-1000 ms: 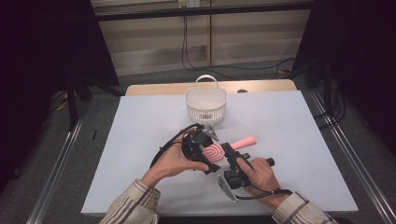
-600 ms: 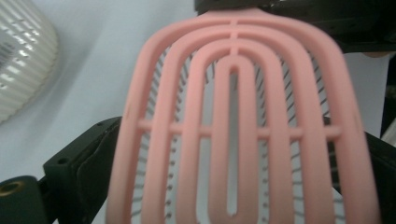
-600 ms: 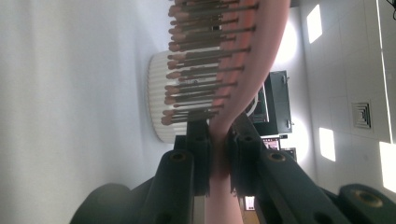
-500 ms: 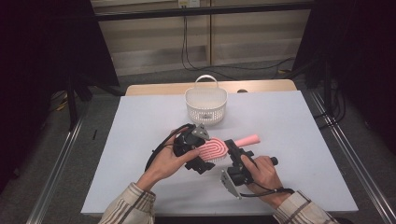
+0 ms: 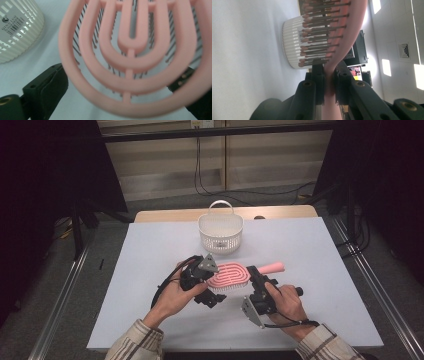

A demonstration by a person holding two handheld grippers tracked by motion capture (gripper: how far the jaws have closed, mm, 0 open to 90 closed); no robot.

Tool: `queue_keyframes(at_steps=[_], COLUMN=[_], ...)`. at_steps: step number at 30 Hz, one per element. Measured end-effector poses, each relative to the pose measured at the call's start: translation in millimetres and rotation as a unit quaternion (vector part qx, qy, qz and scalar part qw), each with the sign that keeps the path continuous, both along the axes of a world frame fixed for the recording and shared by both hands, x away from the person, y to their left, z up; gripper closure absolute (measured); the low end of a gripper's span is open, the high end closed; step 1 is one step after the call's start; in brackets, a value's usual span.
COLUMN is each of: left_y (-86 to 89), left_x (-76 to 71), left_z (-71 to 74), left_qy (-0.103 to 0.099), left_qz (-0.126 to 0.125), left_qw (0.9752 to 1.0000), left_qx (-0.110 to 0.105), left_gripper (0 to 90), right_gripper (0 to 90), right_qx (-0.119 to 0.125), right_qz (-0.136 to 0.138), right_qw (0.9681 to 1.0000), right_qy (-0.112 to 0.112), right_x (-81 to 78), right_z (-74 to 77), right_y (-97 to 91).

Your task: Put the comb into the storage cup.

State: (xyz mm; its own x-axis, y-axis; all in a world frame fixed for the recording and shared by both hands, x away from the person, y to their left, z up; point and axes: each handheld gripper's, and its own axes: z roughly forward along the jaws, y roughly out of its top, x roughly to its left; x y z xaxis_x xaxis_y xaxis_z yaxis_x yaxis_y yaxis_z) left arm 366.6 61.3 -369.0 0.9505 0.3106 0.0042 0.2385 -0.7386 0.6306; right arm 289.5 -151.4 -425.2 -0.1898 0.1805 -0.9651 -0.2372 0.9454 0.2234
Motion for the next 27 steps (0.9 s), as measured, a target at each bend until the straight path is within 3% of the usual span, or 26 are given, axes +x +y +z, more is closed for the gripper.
queue_keyframes(at_steps=[6,11,15,18,20,23,27], left_y=[8.0,18.0,26.2,27.8,30.6,34.9,41.0], left_x=[-4.3,-5.6,-3.3,-3.8,-3.5,-6.9,-7.8], left_z=[-2.5,-4.1,-4.4,-5.1,-3.7,-1.4,-2.8], left_qy=[-0.006,-0.006,-0.008,-0.012,-0.004,-0.017,-0.020], left_qz=[0.013,0.009,0.019,0.022,0.018,0.027,0.029], left_qw=[0.9997,0.9997,0.9988,0.9986,0.9985,0.9983,0.9980], left_qx=[-0.019,-0.022,-0.044,-0.046,-0.052,-0.049,-0.052], left_gripper=[4.1,4.6,4.5,4.5,4.8,4.8,4.6], right_gripper=[81.5,81.5,81.5,81.5,81.5,81.5,81.6], right_qx=[0.007,0.019,0.024,0.036,0.044,0.063,0.071], right_qz=[-0.010,-0.013,-0.011,-0.014,-0.016,-0.020,-0.025], right_qw=[0.9999,0.9997,0.9996,0.9991,0.9987,0.9975,0.9970], right_qy=[0.004,0.010,0.011,0.015,0.018,0.022,0.017], right_x=[0.6,2.5,4.0,4.6,5.0,6.3,6.7], right_z=[-0.6,1.5,2.3,2.5,2.7,4.1,6.0], right_y=[-3.7,-5.6,-6.2,-7.8,-9.1,-11.8,-14.6])
